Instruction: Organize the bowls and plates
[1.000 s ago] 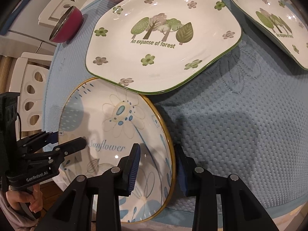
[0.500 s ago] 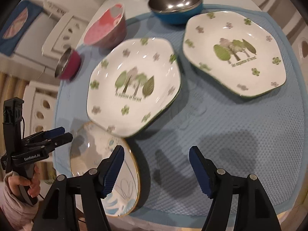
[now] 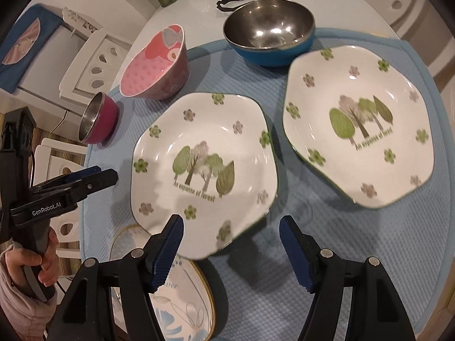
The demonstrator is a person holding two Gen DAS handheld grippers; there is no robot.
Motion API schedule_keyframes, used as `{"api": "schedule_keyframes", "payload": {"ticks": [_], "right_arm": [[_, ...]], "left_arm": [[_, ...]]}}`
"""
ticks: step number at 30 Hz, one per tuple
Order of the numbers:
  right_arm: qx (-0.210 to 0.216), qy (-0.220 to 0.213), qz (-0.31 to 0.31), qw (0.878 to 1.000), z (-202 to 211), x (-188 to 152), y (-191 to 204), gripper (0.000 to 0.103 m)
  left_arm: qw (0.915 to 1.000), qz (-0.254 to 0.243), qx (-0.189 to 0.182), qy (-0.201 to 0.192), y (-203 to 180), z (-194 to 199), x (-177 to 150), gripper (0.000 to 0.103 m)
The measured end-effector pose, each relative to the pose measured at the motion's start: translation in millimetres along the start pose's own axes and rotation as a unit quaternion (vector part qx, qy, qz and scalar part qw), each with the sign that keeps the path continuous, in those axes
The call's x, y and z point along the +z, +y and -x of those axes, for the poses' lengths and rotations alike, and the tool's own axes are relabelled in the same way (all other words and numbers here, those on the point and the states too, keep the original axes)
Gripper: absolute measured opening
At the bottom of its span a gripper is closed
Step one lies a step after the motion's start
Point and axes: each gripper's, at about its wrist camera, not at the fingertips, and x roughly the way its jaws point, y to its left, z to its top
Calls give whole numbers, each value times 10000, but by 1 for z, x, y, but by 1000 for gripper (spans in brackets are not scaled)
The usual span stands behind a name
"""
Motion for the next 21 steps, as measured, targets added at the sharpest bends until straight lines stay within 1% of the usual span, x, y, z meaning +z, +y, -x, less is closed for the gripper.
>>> {"api": "schedule_keyframes", "payload": {"ticks": [4,7,14,21], "right_arm": [[-153,-105,-32,9998,-4,9,1,68],[-157,-143,-149,9997,-9,13,-5,68],[-173,-71,-434,9989,-23,17,-19,68],[-153,52,-538,9984,-37,19,-24,68]], "left_arm": [[10000,22,-42,45,-4,-9,5,70],[9999,47,-32,94,-7,-18,9,70],[9996,94,-23,270,-10,-37,15,70],[9990,116,-4,428,-9,-54,17,70]]}}
